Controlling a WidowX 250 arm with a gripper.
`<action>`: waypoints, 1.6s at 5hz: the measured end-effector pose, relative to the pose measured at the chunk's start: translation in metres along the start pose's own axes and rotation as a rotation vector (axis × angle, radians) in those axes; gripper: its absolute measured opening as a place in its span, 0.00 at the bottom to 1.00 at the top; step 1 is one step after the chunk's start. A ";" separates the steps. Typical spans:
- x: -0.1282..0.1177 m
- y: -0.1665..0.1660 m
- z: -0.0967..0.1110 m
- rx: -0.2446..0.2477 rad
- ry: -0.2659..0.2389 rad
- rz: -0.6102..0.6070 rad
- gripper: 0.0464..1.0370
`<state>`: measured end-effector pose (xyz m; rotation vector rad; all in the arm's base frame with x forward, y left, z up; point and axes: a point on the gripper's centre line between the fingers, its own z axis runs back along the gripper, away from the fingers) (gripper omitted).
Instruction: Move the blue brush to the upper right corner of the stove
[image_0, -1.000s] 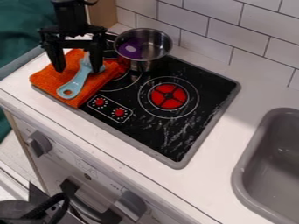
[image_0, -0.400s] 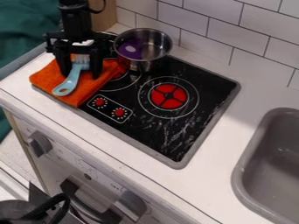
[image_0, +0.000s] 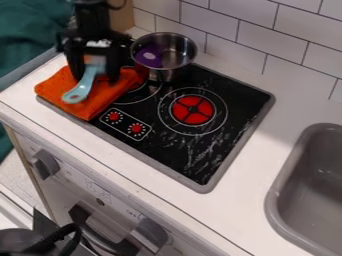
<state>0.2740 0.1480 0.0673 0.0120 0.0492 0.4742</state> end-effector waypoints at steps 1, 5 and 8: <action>-0.005 -0.018 0.040 0.028 -0.103 -0.044 0.68; -0.051 -0.143 0.029 -0.009 -0.068 -0.278 0.68; -0.021 -0.198 0.015 0.002 -0.068 -0.329 0.68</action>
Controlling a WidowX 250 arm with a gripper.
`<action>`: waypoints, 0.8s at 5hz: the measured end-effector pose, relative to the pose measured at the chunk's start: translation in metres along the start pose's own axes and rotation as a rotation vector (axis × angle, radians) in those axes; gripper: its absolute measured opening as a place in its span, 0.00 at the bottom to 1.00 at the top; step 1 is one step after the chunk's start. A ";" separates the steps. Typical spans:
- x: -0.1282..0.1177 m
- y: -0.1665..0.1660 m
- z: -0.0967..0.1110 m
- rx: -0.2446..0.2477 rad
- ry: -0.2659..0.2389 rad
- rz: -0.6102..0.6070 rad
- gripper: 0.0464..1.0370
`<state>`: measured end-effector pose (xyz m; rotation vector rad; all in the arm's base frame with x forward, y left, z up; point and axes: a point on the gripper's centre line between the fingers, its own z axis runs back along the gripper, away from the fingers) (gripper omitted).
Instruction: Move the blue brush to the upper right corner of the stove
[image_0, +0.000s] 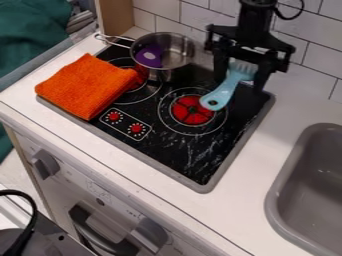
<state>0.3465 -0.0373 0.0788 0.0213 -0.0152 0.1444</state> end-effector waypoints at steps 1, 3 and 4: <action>0.014 -0.005 -0.006 -0.015 0.009 0.009 0.73; 0.020 -0.002 -0.016 -0.035 0.046 0.022 0.98; 0.018 0.001 -0.014 -0.050 0.057 0.017 0.97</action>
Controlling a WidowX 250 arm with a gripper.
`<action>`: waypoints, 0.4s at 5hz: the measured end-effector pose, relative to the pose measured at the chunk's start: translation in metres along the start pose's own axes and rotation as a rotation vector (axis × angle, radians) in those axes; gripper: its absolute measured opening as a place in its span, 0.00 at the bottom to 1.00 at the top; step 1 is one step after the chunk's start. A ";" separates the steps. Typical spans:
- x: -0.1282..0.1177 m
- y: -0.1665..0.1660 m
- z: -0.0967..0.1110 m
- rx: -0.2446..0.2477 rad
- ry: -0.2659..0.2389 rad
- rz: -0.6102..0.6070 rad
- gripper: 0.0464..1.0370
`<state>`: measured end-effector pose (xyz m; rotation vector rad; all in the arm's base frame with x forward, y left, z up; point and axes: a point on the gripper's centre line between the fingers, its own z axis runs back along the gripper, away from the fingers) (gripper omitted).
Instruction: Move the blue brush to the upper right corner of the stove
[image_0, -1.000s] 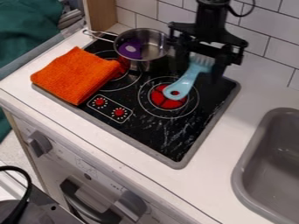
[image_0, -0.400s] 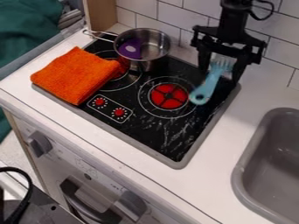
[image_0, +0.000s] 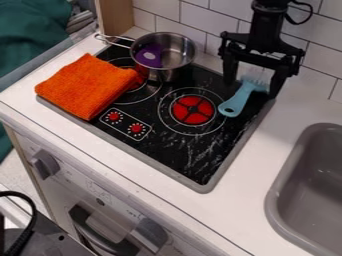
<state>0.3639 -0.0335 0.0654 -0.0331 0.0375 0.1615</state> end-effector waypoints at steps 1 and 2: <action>-0.013 0.009 0.032 -0.003 -0.052 -0.004 0.97; -0.031 0.025 0.061 -0.011 -0.109 0.000 0.97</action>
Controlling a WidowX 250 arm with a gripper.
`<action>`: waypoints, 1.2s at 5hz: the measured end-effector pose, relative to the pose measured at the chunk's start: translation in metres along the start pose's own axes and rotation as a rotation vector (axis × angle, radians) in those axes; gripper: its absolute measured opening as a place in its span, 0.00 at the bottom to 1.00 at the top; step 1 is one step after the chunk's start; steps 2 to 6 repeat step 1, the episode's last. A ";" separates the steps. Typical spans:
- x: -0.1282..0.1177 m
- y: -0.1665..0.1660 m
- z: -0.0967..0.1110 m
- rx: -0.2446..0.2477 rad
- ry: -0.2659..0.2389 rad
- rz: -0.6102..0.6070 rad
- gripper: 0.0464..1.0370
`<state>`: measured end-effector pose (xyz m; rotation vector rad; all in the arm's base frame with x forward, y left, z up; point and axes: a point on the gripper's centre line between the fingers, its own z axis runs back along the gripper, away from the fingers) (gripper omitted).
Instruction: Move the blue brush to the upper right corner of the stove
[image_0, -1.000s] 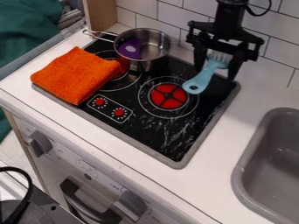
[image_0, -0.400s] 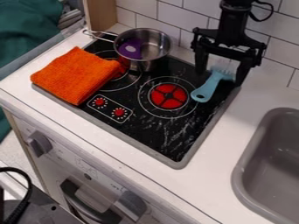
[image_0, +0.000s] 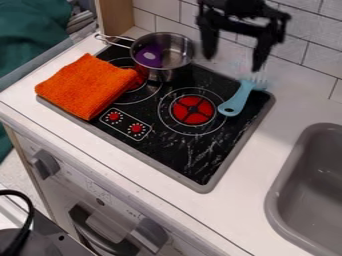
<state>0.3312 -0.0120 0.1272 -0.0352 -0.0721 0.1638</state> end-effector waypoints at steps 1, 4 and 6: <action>-0.007 0.013 0.002 0.010 -0.007 0.006 0.97; -0.007 0.013 0.002 0.010 -0.007 0.006 0.97; -0.007 0.013 0.002 0.010 -0.007 0.006 0.97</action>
